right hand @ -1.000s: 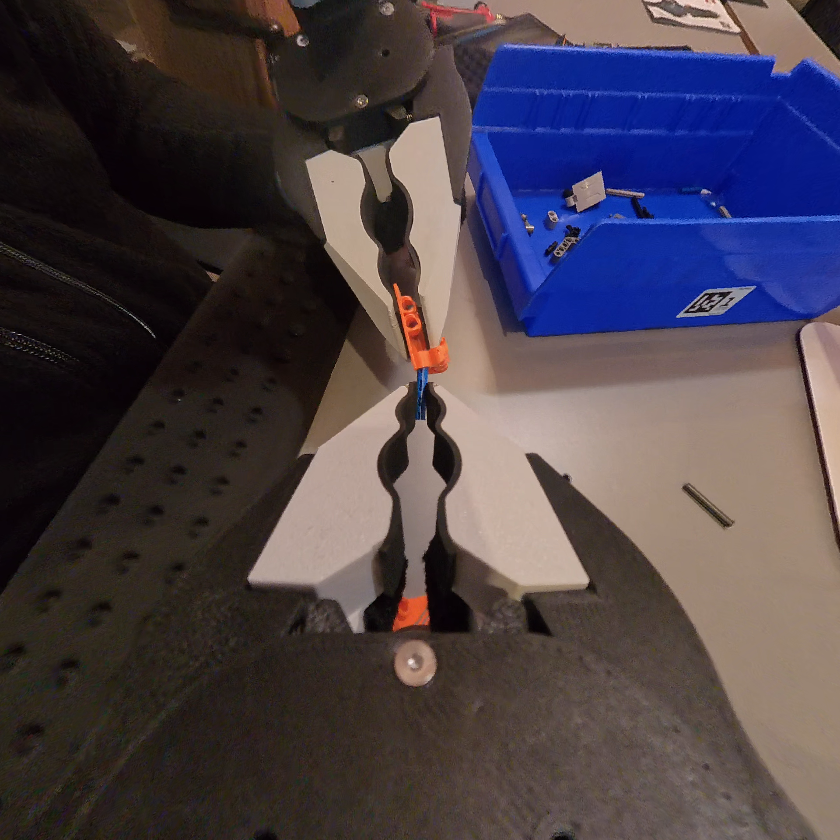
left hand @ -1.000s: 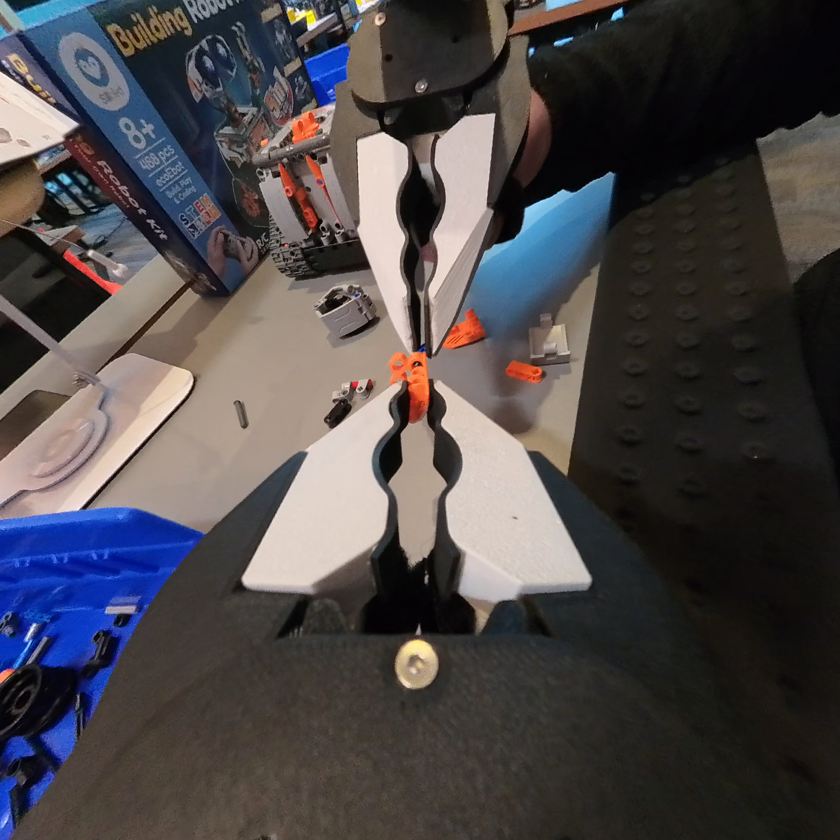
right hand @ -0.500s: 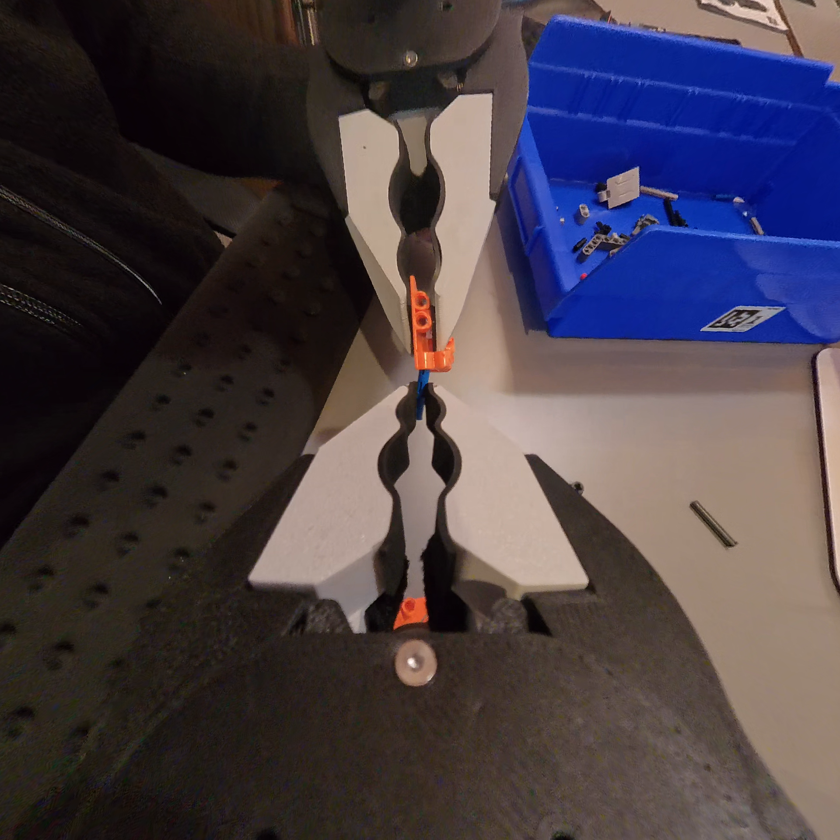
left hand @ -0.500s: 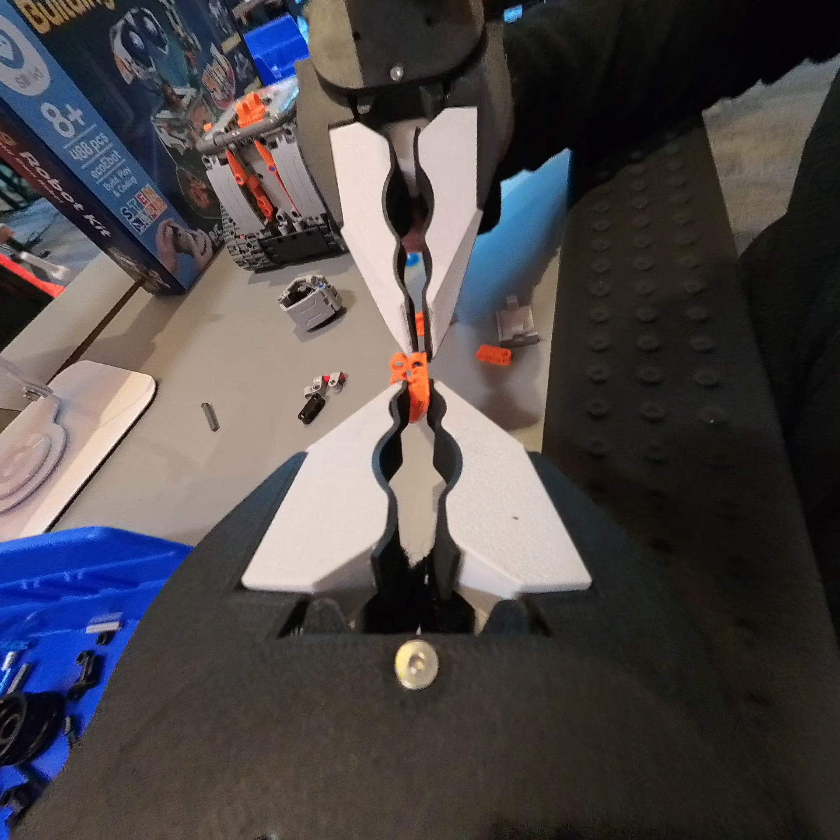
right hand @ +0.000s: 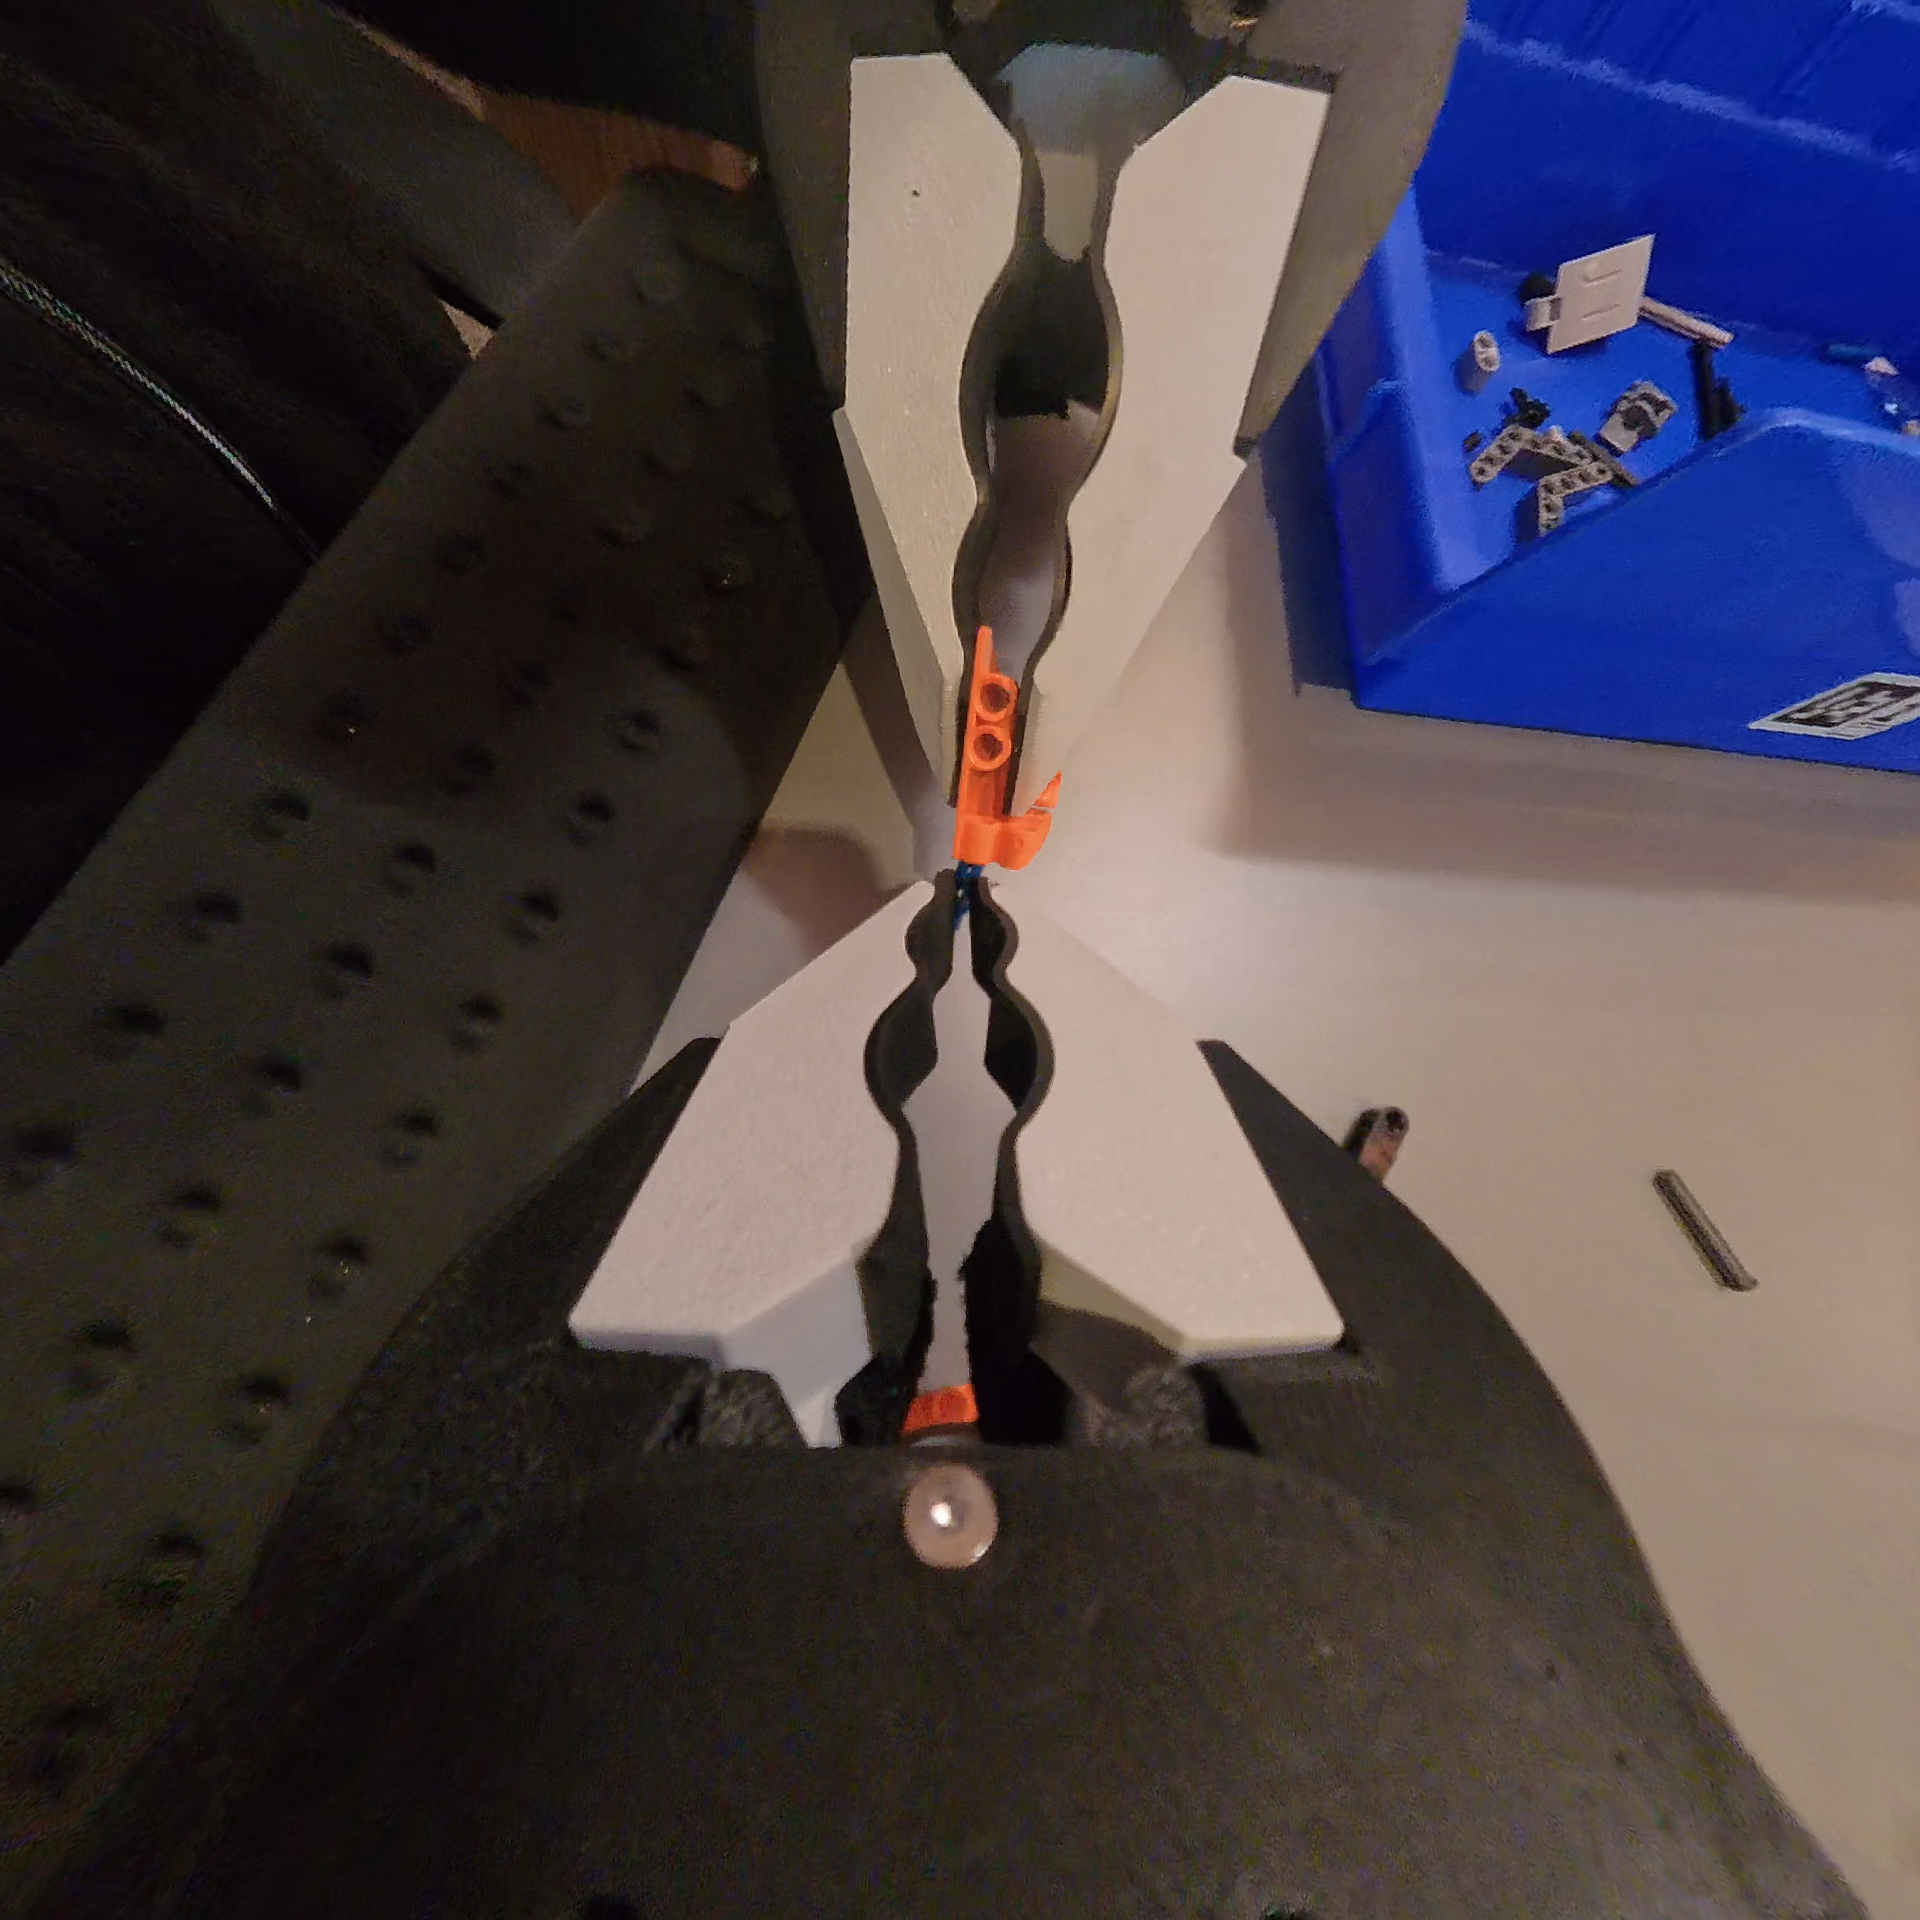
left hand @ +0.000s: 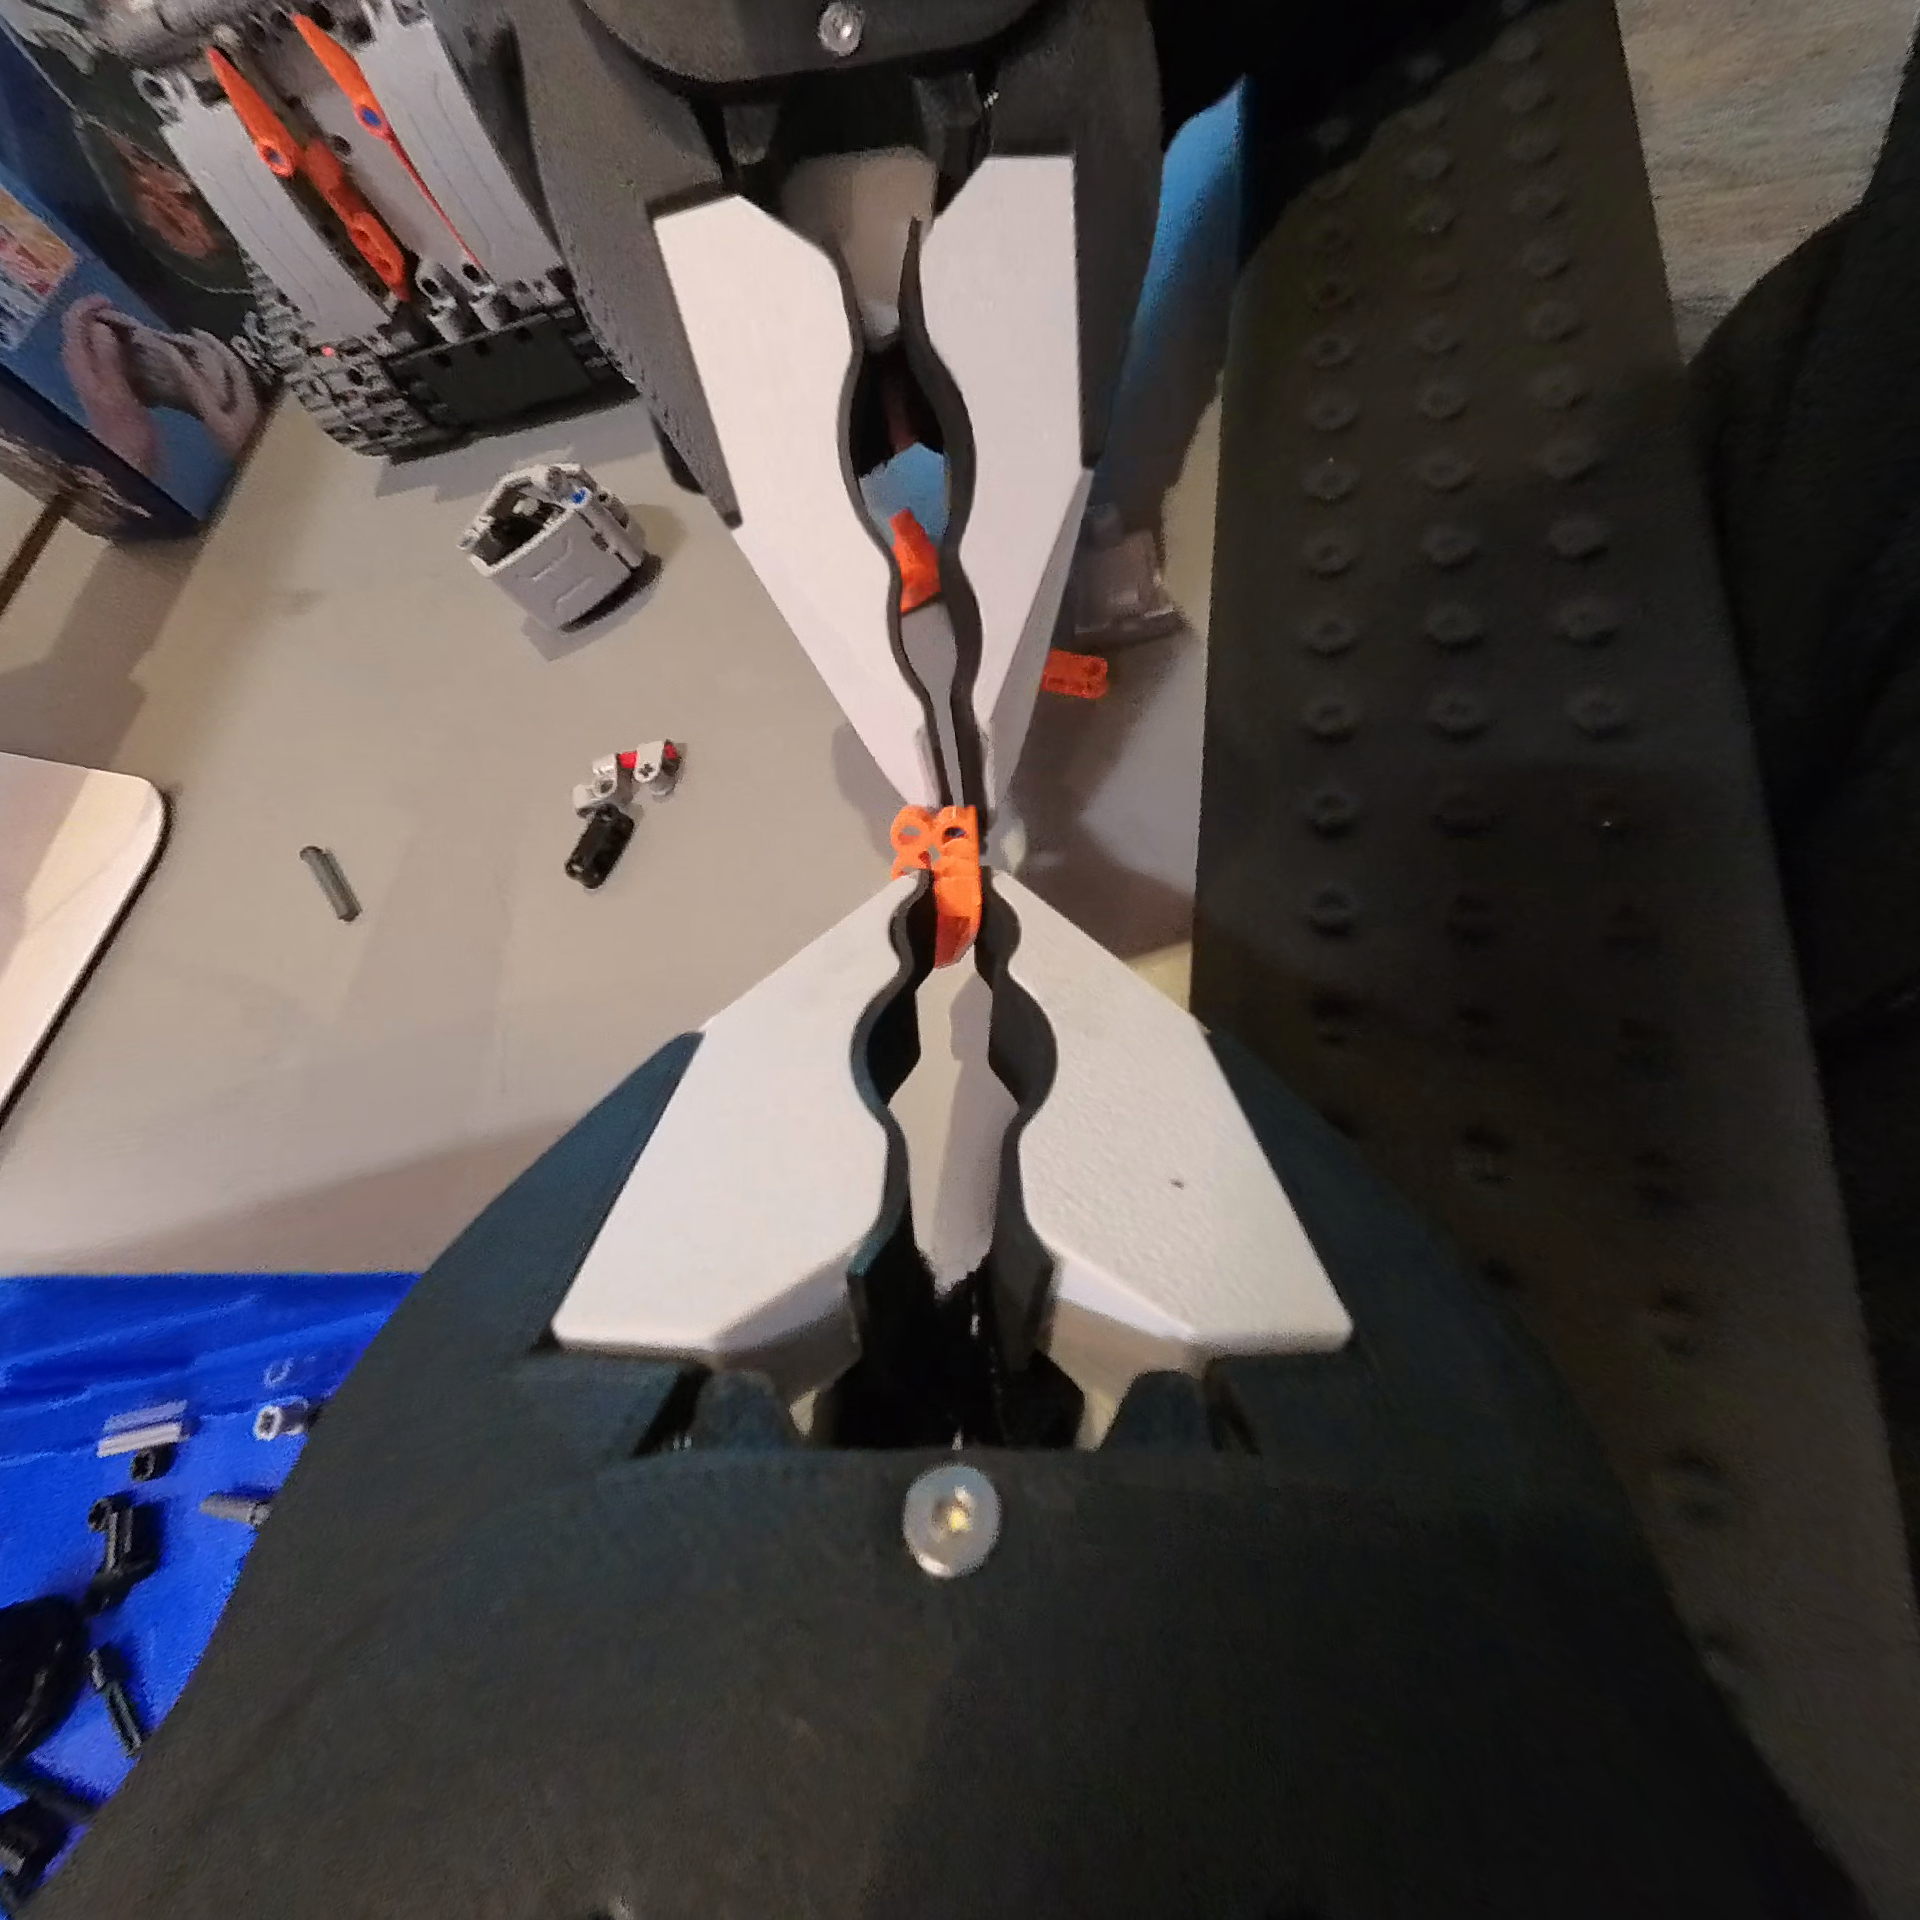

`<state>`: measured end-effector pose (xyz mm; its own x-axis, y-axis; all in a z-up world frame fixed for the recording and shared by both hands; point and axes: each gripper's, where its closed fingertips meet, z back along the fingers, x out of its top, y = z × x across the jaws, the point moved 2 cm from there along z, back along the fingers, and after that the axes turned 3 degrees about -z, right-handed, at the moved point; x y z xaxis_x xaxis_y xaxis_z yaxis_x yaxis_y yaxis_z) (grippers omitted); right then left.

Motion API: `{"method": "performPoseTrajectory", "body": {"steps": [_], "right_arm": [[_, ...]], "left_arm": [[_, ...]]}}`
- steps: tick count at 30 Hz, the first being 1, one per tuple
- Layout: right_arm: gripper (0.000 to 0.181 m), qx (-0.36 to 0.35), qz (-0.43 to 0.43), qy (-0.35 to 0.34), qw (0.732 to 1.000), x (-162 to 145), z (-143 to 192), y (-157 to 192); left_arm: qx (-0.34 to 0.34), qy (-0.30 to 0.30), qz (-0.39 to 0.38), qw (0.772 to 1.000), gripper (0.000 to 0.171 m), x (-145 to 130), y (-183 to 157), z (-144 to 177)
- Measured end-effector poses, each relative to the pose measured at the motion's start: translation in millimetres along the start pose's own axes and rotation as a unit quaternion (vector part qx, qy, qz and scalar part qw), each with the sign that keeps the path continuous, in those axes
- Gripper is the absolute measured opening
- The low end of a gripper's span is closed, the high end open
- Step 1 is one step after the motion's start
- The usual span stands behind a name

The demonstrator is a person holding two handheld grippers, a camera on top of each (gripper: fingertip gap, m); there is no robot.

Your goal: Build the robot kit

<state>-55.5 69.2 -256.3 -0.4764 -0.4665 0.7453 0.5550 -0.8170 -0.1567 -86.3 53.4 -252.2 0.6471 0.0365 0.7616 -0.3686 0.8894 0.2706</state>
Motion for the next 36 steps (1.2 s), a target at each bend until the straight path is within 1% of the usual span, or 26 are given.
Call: {"method": "performPoseTrajectory", "body": {"steps": [4,8,11,14,16,17,19,20,23,26,29,32,34,36], "right_arm": [[0.0,0.01,0.004,0.018,1.0,-6,-8,4],[0.0,0.015,-0.004,0.03,0.999,-11,-11,4],[0.0,0.023,-0.014,0.025,0.999,-9,-10,4],[0.0,0.024,-0.032,0.037,0.998,-14,-13,2],[0.0,0.023,-0.049,0.048,0.997,-15,-11,1],[0.007,0.019,-0.059,0.054,0.997,-16,-9,-1],[0.011,0.009,-0.082,0.067,0.994,-19,-2,-5],[0.016,0.013,-0.095,0.077,0.992,-22,1,-5],[0.016,0.023,-0.113,0.104,0.988,-31,1,-2],[0.013,0.035,-0.114,0.13,0.984,-36,-4,4],[0.003,0.031,-0.117,0.124,0.985,-34,-7,3],[0.002,0.016,-0.122,0.11,0.986,-31,-12,-1],[0.001,-0.006,-0.117,0.106,0.987,-31,-14,-6],[0.002,-0.011,-0.128,0.105,0.986,-32,-12,-9]], "left_arm": [[-0.02,0.031,-0.003,0.999,0.004,-6,-3,-5],[-0.021,0.059,-0.005,0.998,0.004,-12,-3,-9],[-0.019,0.067,0.005,0.998,0.004,-17,-1,-10],[-0.025,0.064,0.014,0.998,0.004,-17,-5,-11],[-0.015,0.08,0.014,0.997,0.004,-22,-3,-11],[-0.014,0.082,0.018,0.996,0.004,-23,-2,-9],[-0.012,0.072,0.029,0.997,0.004,-22,-1,-5],[-0.012,0.071,0.031,0.997,0.004,-22,-1,-3],[-0.023,0.091,0.038,0.995,0.004,-29,-5,-5],[-0.02,0.084,0.047,0.995,0.004,-28,-3,-8],[-0.035,0.08,0.047,0.995,0.004,-23,-6,-13],[-0.052,0.077,0.04,0.995,0.004,-14,-13,-21],[-0.052,0.073,0.038,0.995,0.004,-8,-15,-28],[-0.051,0.074,0.036,0.995,0.004,-6,-15,-30]]}}
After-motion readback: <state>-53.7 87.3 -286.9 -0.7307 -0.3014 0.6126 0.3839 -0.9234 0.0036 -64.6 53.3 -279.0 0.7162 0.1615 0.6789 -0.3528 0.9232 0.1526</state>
